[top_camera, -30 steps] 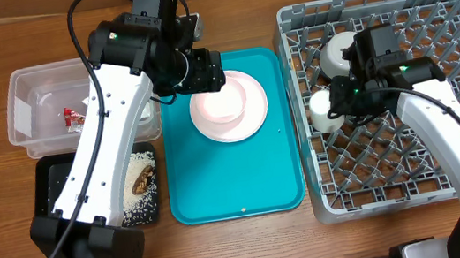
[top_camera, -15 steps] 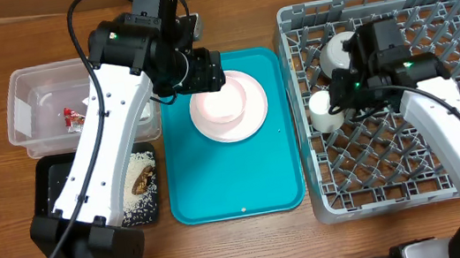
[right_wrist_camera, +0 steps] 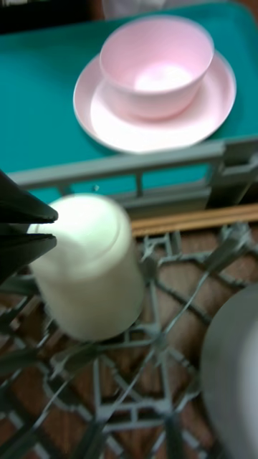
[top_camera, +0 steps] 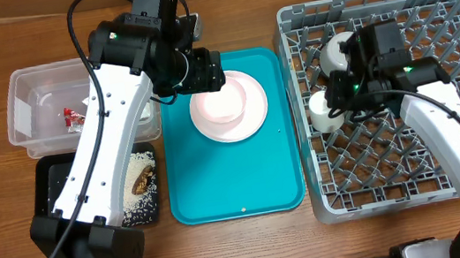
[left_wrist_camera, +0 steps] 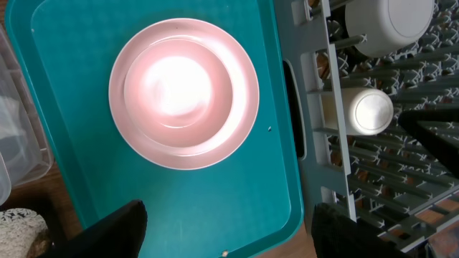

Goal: Sort waste into correct bins and load items into the dishwasher
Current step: 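Open the right gripper and lift it away from the cup, then move the right gripper over the teal tray to the pink plate rim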

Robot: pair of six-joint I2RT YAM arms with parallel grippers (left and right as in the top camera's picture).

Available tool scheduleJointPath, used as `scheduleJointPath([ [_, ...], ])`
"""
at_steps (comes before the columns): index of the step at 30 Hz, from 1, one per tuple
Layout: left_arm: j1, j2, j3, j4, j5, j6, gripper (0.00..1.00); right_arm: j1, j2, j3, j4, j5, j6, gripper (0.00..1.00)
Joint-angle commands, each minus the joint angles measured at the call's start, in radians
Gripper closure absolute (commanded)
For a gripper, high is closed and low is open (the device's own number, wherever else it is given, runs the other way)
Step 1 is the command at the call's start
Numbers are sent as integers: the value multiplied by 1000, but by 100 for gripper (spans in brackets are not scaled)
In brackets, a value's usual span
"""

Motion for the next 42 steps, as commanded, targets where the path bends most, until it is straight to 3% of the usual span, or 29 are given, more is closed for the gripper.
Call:
scheduleJointPath([
  [1, -8, 14, -5, 0, -13, -6, 25, 0, 6, -6, -13, 107, -2, 91],
  [9, -8, 14, -5, 0, -13, -6, 25, -3, 5, -6, -36, 165, 2, 91],
  [14, -8, 14, -5, 3, -14, -6, 25, -3, 2, 9, -36, 87, 5, 90],
  [17, -8, 14, -4, 3, -33, -7, 25, -1, -6, 47, -48, 12, -8, 83],
  [22, 5, 14, -5, 4, -204, -82, 24, 22, -35, 159, -96, -103, -49, 66],
  [28, 86, 2, -2, 22, -253, -92, 25, 144, -28, 195, -27, -153, -44, 46],
  [30, 130, -4, -2, 23, -250, -113, 24, 206, -14, 195, 10, -129, -42, 41],
  [34, 222, -7, -2, 3, -241, -119, 21, 340, 29, 195, 81, 8, -13, 40],
  [36, 262, -7, -2, -18, -242, -118, 0, 398, 58, 195, 116, 96, 14, 41],
  [42, 326, -6, -2, -37, -243, -118, 0, 489, 168, 195, 212, 317, 83, 41],
])
